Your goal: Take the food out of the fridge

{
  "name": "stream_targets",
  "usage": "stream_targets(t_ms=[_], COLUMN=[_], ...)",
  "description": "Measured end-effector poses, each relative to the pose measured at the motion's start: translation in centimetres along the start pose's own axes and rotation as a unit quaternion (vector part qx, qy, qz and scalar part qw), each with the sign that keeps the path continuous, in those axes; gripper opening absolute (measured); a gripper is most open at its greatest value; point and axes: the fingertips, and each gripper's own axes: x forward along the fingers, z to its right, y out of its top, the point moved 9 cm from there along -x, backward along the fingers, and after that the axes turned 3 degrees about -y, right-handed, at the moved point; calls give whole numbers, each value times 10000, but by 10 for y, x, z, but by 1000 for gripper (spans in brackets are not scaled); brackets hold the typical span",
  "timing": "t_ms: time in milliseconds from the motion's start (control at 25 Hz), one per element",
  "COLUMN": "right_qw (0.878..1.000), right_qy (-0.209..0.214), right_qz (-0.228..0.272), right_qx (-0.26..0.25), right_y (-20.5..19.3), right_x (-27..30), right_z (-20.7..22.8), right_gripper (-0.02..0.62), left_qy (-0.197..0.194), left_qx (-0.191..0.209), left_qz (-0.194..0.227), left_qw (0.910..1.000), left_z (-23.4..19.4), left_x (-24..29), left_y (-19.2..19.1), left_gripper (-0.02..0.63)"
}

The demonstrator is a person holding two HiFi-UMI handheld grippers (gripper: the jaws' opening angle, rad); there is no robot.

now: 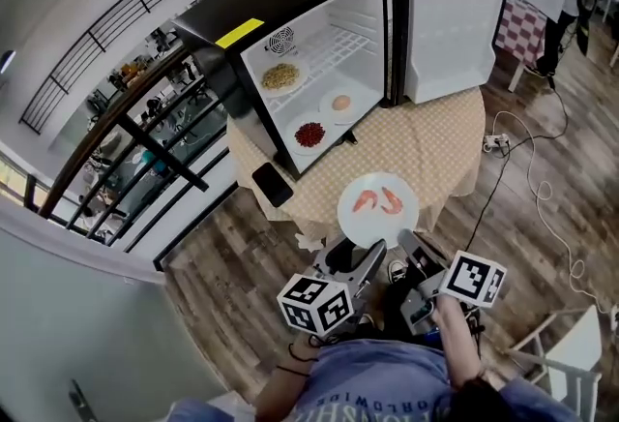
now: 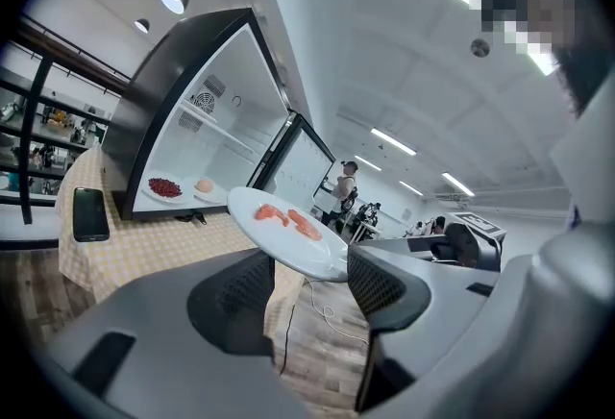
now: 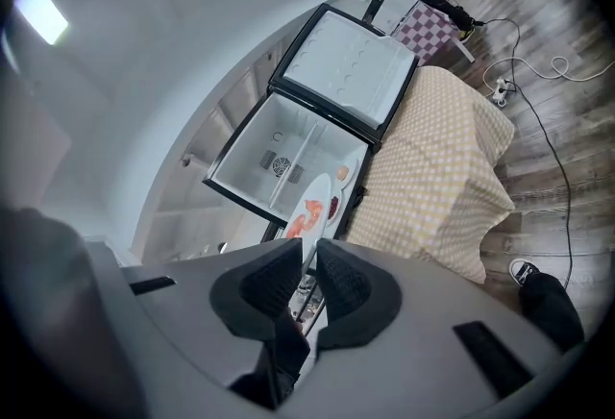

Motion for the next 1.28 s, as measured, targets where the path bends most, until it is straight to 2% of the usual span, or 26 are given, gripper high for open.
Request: stream_targets(t_ms=[640, 1280], right_qw=[9985, 9966], right_qy=[-153, -309], right_qz=[524, 740], right_qx=[-63, -164], right_y=[-39, -55], right_x=[-55, -81], right_z=[-5, -5], right_gripper=[55, 58], left_qy=[-543, -774], left_qx=[202, 301], left_qz=[-117, -190], left_qw=[9983, 9964], left_z=[31, 46], left_x=[-27, -36], left_y=[-21, -32], left_gripper=[245, 245])
